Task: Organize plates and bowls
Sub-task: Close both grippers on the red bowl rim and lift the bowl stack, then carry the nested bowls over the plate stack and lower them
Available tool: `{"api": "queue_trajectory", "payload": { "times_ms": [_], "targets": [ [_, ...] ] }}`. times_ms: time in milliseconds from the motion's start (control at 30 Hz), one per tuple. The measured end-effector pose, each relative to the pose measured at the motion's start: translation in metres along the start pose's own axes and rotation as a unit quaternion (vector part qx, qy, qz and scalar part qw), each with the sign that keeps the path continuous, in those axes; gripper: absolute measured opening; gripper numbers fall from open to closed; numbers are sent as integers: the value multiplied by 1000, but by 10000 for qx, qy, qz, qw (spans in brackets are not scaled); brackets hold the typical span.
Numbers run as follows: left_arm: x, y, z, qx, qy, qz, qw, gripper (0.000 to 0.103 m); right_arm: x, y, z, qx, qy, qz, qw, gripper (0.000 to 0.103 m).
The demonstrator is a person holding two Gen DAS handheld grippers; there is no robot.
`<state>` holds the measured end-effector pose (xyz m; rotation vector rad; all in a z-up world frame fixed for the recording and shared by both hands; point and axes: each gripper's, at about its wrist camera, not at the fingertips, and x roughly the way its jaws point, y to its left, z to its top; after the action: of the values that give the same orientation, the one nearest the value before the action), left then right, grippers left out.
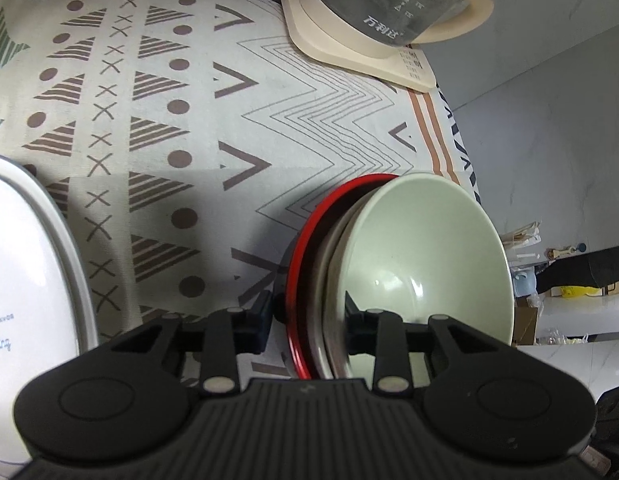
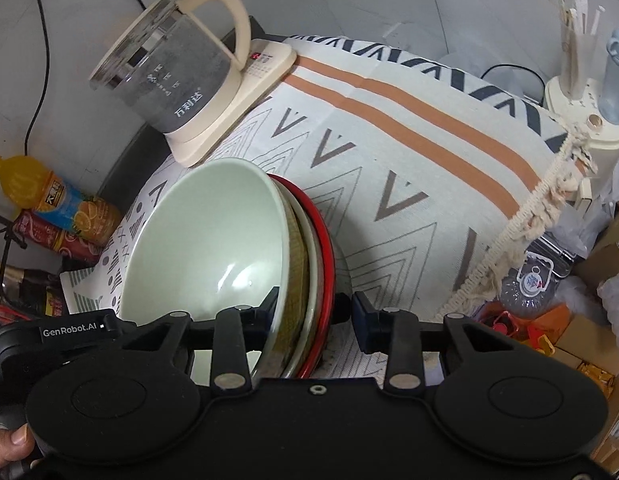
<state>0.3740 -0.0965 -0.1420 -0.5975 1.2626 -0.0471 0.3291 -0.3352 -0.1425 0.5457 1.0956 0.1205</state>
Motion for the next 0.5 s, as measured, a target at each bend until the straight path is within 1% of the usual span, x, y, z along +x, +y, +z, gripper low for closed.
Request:
{"api": "queue_trajectory", "payload": {
  "times_ms": [167,400,500],
  "targets": [
    [-5,2,0,-84,-101,29,9999,32,1,4,4,-109,-9,99,9999,35],
    [-28,-2,0,-95,-410,55,9991,32,-6,15,12,-274,-94,306,9991,36],
    [-40,-2,1,-135,-571,94,9982,32,-10,25,17,-432,-196,416,9980,36]
  ]
}}
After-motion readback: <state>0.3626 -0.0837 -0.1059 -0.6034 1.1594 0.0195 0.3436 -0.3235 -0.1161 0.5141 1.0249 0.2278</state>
